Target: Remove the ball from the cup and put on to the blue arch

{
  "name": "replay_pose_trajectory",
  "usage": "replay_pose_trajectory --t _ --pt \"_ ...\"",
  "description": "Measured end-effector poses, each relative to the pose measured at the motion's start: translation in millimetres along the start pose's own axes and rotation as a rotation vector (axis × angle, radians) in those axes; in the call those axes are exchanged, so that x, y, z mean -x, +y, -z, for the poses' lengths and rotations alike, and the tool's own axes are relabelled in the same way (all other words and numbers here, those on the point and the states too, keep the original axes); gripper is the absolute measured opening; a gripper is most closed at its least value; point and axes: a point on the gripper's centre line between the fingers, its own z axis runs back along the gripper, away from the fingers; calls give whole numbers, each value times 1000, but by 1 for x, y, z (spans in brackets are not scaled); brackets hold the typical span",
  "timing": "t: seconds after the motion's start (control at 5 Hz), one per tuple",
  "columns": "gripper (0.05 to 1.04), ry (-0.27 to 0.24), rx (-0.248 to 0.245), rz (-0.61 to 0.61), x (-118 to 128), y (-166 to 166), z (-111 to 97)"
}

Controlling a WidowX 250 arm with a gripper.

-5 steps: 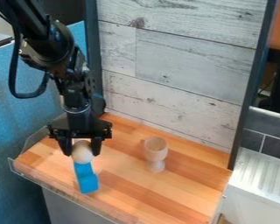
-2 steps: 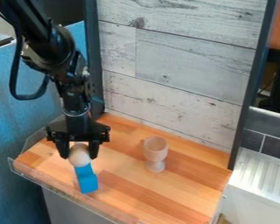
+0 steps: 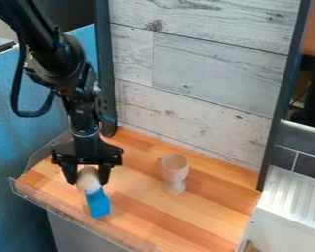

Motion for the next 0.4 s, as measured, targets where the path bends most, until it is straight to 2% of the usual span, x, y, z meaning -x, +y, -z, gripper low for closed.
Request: replay_pose_trajectory --t 0.2,0.4 --pt "809 4 5 7 2 -1 1" --pt "1009 -2 8 7 2 -2 2"
